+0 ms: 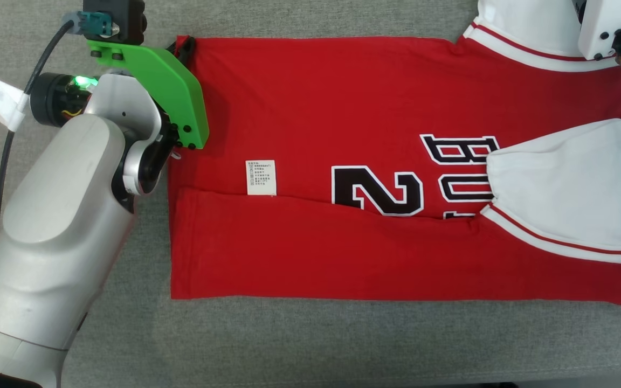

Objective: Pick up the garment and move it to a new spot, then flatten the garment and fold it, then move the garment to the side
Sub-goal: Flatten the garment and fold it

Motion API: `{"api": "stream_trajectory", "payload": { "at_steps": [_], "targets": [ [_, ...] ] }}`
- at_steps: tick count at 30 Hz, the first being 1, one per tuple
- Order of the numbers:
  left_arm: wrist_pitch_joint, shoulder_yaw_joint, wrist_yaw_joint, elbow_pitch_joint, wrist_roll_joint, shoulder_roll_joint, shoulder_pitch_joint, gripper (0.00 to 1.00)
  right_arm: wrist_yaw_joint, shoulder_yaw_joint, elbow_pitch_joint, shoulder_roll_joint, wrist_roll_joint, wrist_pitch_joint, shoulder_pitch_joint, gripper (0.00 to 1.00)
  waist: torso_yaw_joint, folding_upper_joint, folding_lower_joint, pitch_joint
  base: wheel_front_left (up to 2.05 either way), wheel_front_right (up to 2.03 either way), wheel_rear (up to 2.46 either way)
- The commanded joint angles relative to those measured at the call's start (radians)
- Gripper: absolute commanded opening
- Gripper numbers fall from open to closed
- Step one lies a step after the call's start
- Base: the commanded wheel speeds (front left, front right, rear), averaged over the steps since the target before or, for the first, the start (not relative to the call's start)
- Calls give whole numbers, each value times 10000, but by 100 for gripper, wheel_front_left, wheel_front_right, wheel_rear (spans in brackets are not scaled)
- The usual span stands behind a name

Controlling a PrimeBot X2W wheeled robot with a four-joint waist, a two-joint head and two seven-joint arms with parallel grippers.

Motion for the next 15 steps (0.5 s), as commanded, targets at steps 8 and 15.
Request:
{"api": "stream_trajectory", "payload": {
  "at_steps": [8,15],
  "targets": [
    [-149,-357,-97,663,-166,-116,963,0,23,967,566,-44,1601,798,162,0,326,-1,0,26,0,0,0],
    [-1836,60,38,818,258,-104,653,0,-18,792,481,-474,1090,-1236,-360,0,261,-1,0,-233,0,0,0]
  ]
}}
